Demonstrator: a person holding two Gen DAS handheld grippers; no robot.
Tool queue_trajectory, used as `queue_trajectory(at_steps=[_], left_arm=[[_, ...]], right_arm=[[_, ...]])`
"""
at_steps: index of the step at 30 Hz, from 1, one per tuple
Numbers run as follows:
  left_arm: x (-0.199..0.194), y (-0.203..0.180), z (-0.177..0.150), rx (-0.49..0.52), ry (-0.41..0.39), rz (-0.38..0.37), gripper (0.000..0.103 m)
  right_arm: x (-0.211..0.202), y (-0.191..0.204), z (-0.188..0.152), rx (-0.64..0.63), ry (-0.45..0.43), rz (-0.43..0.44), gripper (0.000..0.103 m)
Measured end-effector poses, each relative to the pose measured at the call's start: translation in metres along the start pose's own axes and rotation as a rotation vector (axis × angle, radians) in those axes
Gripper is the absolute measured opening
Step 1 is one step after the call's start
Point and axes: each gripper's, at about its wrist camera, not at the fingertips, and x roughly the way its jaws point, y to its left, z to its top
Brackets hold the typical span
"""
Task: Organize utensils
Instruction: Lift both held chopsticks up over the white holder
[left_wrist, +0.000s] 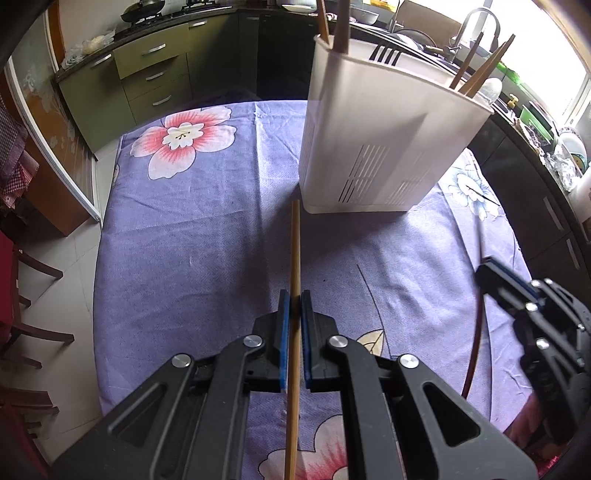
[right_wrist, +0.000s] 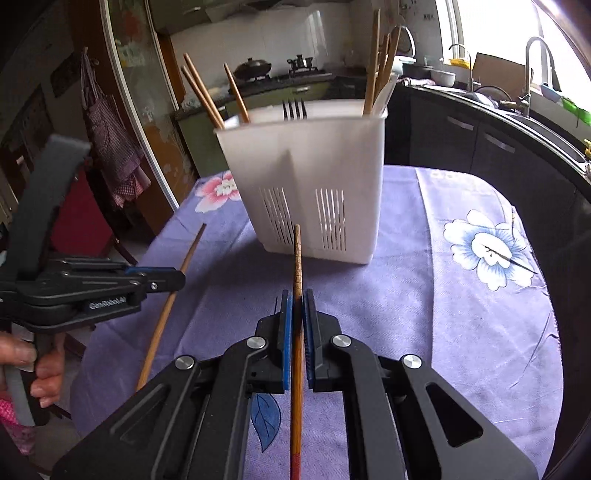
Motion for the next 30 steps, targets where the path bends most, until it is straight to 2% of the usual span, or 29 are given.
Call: queue_trajectory(at_steps=[7,12,21,30], left_arm=[[-0.027,-0.009,0.001,0.024,-0.045,-0.014,0.006],[-0.054,-0.018,0.003,0.044,-0.096,-0.034,0.006],[-0.099,-0.036,0.003,0.084,-0.182,-0.06,0.006],[-0.11,-0.05,0.005,0.117,-0.203,-0.068,0.006]], right_arm=[[-0.059,-0.005,0.01,0.009,-0.119,0.02,0.007],[-0.084,-0.007,0.013,0.001,-0.15,0.021,0.007],[-0.097,-0.005,0.011,-0.01,-0.168,0.024,0.007],[-0.095,-0.004,0.016,-0.018,-0.175,0.016,0.007]])
